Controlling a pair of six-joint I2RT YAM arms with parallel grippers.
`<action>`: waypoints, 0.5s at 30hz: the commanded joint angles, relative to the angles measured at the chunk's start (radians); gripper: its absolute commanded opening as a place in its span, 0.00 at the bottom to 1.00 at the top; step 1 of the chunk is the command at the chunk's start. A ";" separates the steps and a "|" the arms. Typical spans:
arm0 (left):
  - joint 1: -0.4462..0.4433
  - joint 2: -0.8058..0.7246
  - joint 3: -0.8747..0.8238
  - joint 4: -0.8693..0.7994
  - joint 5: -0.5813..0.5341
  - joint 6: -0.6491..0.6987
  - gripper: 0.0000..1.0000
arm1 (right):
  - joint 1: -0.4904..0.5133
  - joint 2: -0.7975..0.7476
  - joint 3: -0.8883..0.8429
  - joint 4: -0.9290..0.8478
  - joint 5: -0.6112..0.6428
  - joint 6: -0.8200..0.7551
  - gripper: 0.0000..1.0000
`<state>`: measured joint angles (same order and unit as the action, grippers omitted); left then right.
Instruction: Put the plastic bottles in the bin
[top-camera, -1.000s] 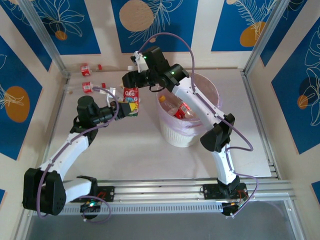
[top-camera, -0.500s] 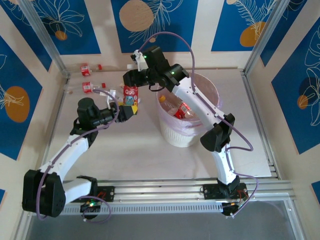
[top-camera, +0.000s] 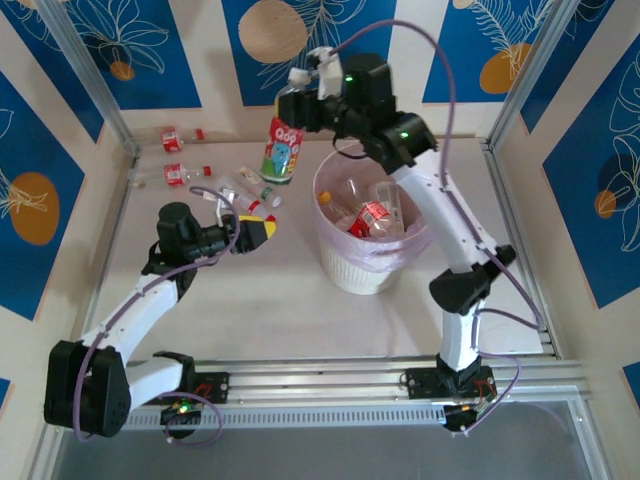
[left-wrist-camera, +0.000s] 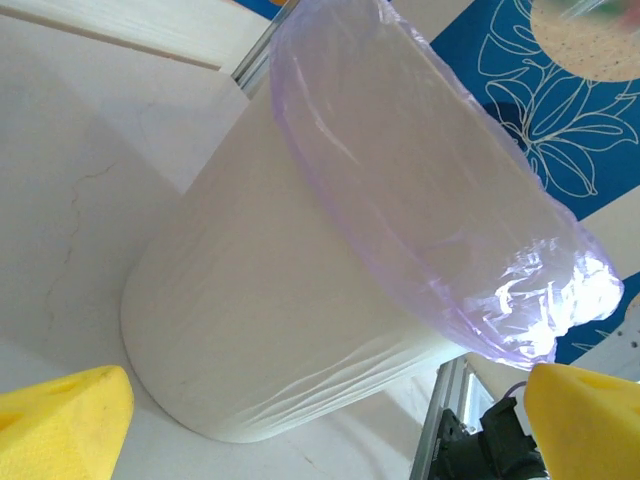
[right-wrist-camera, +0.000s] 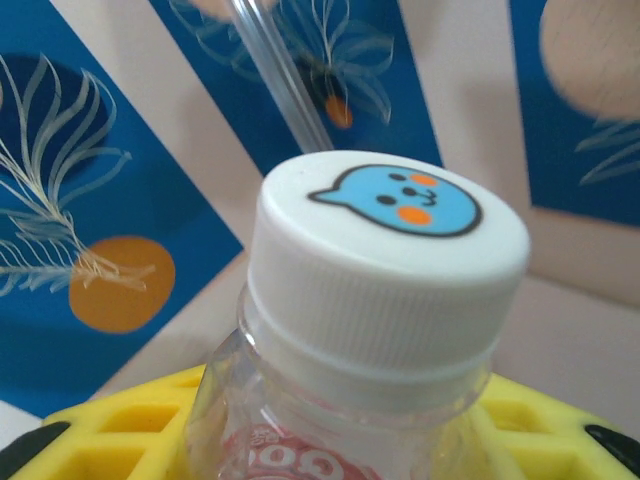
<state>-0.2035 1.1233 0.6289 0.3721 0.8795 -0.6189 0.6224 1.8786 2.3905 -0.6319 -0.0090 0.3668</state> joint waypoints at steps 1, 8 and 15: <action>-0.003 0.023 0.015 -0.060 -0.053 0.041 1.00 | -0.022 -0.102 -0.042 0.027 0.017 -0.044 0.34; 0.001 0.123 0.067 -0.168 -0.214 0.038 0.98 | -0.112 -0.319 -0.301 -0.082 0.072 -0.145 0.33; 0.006 0.208 0.106 -0.195 -0.311 -0.016 0.93 | -0.255 -0.463 -0.553 -0.146 0.109 -0.253 0.30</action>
<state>-0.2024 1.3136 0.6971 0.2024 0.6292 -0.6132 0.3935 1.4357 1.8793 -0.7235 0.0551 0.1993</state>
